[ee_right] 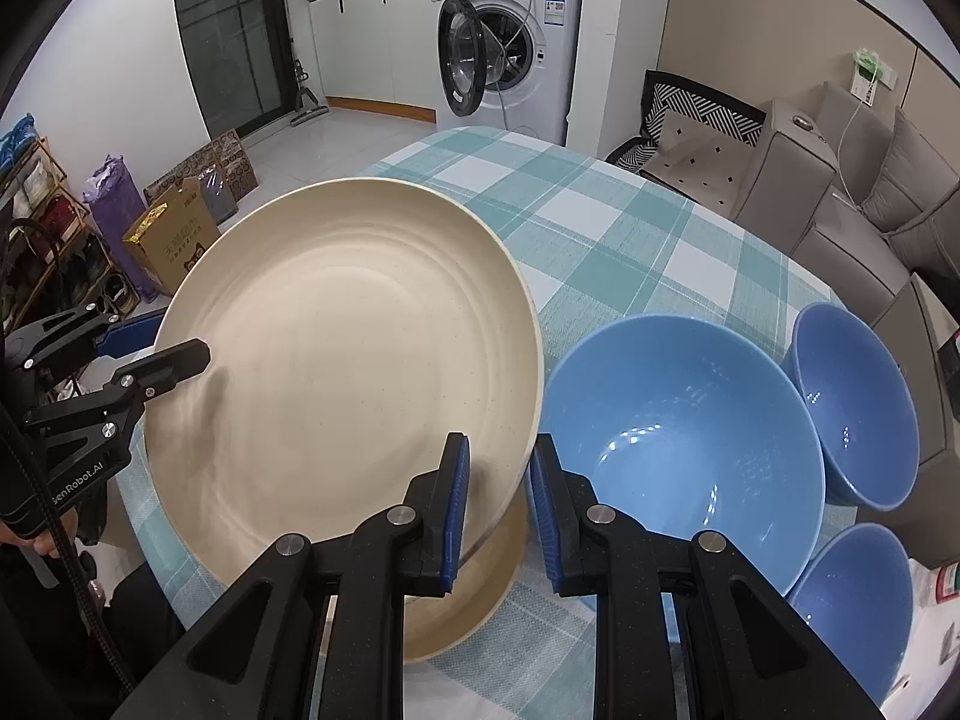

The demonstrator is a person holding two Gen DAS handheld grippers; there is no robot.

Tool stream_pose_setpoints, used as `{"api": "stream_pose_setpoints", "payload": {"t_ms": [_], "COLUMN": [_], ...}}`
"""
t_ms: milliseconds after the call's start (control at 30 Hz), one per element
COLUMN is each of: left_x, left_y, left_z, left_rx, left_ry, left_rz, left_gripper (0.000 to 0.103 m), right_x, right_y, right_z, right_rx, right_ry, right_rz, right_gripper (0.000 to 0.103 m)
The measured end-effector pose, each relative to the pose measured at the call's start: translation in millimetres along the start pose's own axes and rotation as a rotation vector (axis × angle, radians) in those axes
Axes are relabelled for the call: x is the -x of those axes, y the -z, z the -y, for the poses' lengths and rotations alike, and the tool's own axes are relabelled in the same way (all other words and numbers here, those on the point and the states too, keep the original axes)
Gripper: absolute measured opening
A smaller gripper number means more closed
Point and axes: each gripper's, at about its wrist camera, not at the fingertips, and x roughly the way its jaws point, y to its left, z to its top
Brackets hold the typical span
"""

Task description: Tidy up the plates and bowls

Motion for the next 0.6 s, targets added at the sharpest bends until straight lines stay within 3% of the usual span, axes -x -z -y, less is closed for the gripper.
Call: {"api": "stream_pose_setpoints", "payload": {"t_ms": [600], "left_x": [-9.9], "left_y": [25.8], "left_z": [3.6], "left_rx": [-0.017], "left_ry": [0.026], "left_rz": [-0.023], "left_gripper": [0.028], "right_x": [-10.9], "right_y": [32.9], "right_z": [-11.1], "right_rx": [-0.029], "right_ry": [0.016], "right_rz": [-0.031], "right_gripper": [0.021]}}
